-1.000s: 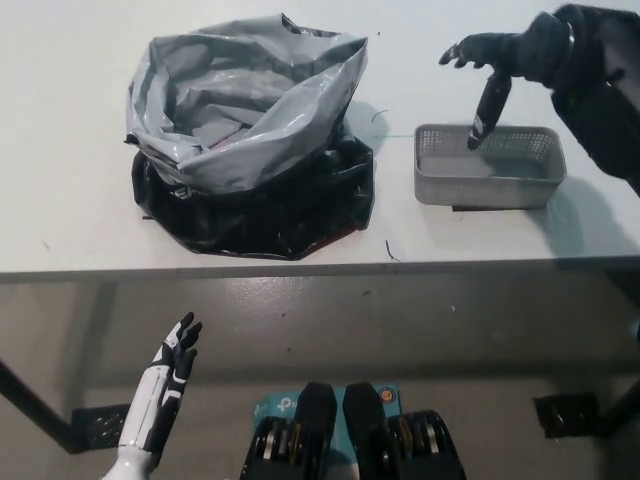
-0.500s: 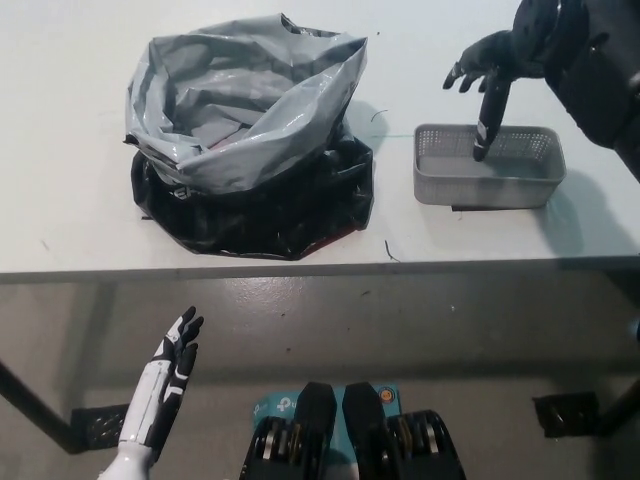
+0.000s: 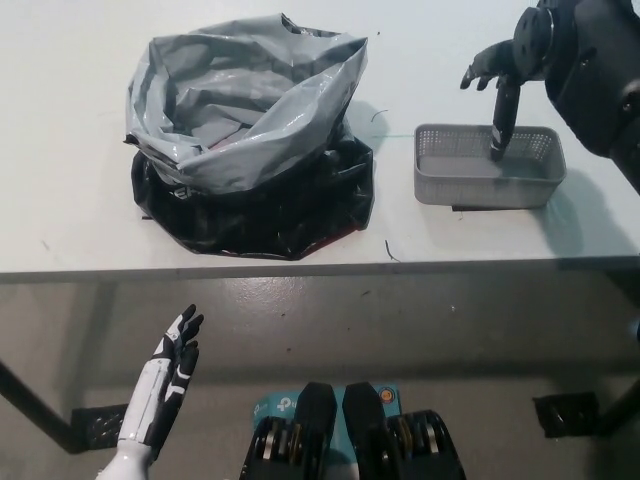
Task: Use the right hand to pick up a small rectangular container and put it into a plastic bag and lift the bag
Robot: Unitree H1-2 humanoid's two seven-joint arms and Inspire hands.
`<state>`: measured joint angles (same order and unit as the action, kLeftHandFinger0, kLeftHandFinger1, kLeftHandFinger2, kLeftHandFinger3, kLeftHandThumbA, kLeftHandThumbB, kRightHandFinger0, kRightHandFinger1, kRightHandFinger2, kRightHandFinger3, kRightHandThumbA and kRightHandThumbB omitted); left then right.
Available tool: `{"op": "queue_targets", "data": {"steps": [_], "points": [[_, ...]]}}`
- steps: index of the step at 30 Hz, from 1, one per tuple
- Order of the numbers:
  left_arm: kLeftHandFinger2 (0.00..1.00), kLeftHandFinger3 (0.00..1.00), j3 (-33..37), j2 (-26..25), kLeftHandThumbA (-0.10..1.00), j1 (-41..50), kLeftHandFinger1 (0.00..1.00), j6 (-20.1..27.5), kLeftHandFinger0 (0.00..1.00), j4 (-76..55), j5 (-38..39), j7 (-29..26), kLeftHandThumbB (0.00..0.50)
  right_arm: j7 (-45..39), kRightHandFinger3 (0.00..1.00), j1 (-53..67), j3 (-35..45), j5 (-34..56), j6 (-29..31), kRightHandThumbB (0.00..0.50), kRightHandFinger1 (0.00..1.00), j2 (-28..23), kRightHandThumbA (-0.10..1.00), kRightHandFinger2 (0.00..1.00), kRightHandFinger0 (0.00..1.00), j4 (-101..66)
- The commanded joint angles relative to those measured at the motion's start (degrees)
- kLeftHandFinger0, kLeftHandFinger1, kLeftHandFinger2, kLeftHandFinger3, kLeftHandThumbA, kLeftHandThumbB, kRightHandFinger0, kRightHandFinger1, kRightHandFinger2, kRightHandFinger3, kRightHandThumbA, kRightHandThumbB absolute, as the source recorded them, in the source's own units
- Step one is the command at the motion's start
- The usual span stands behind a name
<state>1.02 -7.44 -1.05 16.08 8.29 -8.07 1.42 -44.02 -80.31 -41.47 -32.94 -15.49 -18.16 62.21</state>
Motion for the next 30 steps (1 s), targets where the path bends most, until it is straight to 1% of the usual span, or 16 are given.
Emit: {"op": "queue_targets", "data": {"steps": [1,2,3,4,5,6,8,9,10,17,19,21,22,24,26,30], "points": [[1.0,1.0,0.1,-0.9,0.99,-0.7,1.0,2.2,1.0,-1.7,-0.7,-0.2,0.273,7.5,1.0,-1.5,2.8,-0.4,1.7,0.5,1.0,0.8,1.0,1.0,1.0,1.0],[1.0,1.0,0.2,-0.9,0.98,-0.8,1.0,2.4,1.0,-1.6,-0.6,-0.1,0.267,7.7,1.0,-1.3,2.8,-0.7,1.6,0.5,1.0,0.9,1.0,1.0,1.0,1.1],[1.0,1.0,0.2,-0.9,0.98,-0.9,1.0,2.4,1.0,-1.5,-0.3,0.0,0.273,7.0,1.0,-1.4,3.4,-0.1,1.4,0.5,1.0,1.3,1.0,1.0,1.0,1.7],[1.0,1.0,0.1,-0.9,0.98,-0.9,1.0,2.3,1.0,-1.5,-0.1,0.1,0.277,6.8,1.0,-1.1,4.0,0.4,1.2,0.489,1.0,1.4,1.0,1.0,1.0,1.6],[1.0,1.0,0.1,-0.9,0.97,-0.9,1.0,2.2,1.0,-1.6,0.0,0.1,0.283,7.1,1.0,-0.5,4.2,0.3,1.0,0.498,1.0,1.3,1.0,1.0,1.0,0.9],[1.0,1.0,0.1,-0.9,0.97,-1.0,1.0,2.4,1.0,-1.5,0.0,0.1,0.27,7.5,1.0,-0.3,3.9,-0.5,0.9,0.5,1.0,1.3,1.0,1.0,1.0,0.5],[1.0,1.0,0.2,-0.9,0.96,-1.1,1.0,2.7,1.0,-1.5,-0.1,0.1,0.26,7.7,1.0,0.1,3.8,-1.1,1.0,0.5,1.0,1.3,1.0,1.0,1.0,0.0],[1.0,1.0,0.1,-0.9,0.96,-1.2,1.0,2.9,1.0,-1.3,-0.2,0.0,0.264,7.4,1.0,0.1,4.2,-0.9,-0.4,0.5,1.0,1.6,1.0,1.0,1.0,0.2],[1.0,1.0,0.1,-1.0,0.96,-1.4,1.0,2.8,1.0,-1.4,-0.2,0.0,0.264,7.4,1.0,0.0,4.3,-0.9,-0.5,0.5,1.0,1.6,1.0,1.0,1.0,0.3],[1.0,1.0,0.2,-1.2,0.93,-1.6,1.0,2.4,1.0,-1.6,-0.6,0.0,0.254,7.2,1.0,-0.6,5.3,-0.6,0.2,0.5,1.0,2.1,1.0,1.0,1.0,2.3],[1.0,1.0,0.2,-1.2,0.92,-2.0,1.0,2.7,1.0,-1.4,-0.9,-0.3,0.249,7.0,1.0,-0.6,5.2,-1.2,-1.7,0.5,1.0,2.0,1.0,1.0,1.0,1.0],[1.0,1.0,0.2,-1.2,0.91,-2.3,1.0,3.0,1.0,-1.0,-0.8,-0.3,0.243,4.6,1.0,-1.0,5.1,-0.5,0.4,0.5,1.0,1.8,1.0,1.0,1.0,1.4],[1.0,1.0,0.2,-1.3,0.91,-2.2,1.0,3.0,1.0,-1.0,-0.8,-0.2,0.243,4.8,1.0,-0.9,4.3,-1.3,1.2,0.5,1.0,1.6,1.0,1.0,1.0,1.1],[1.0,1.0,0.4,-1.4,0.93,-2.1,1.0,2.9,1.0,-1.2,-1.3,-0.2,0.251,5.0,1.0,-0.8,3.9,-1.9,0.6,0.5,1.0,1.6,1.0,1.0,1.0,1.3],[1.0,1.0,0.5,-1.5,0.93,-2.0,1.0,2.4,1.0,-1.7,-1.4,0.0,0.252,4.6,1.0,-1.1,3.3,-2.0,2.8,0.5,1.0,1.7,1.0,1.0,1.0,3.1],[1.0,1.0,0.4,-1.5,0.91,-2.3,1.0,3.0,1.0,-1.5,-1.1,-0.1,0.245,5.5,1.0,-1.3,2.4,-3.1,2.1,0.5,1.0,2.0,1.0,1.0,1.0,3.8]]}}
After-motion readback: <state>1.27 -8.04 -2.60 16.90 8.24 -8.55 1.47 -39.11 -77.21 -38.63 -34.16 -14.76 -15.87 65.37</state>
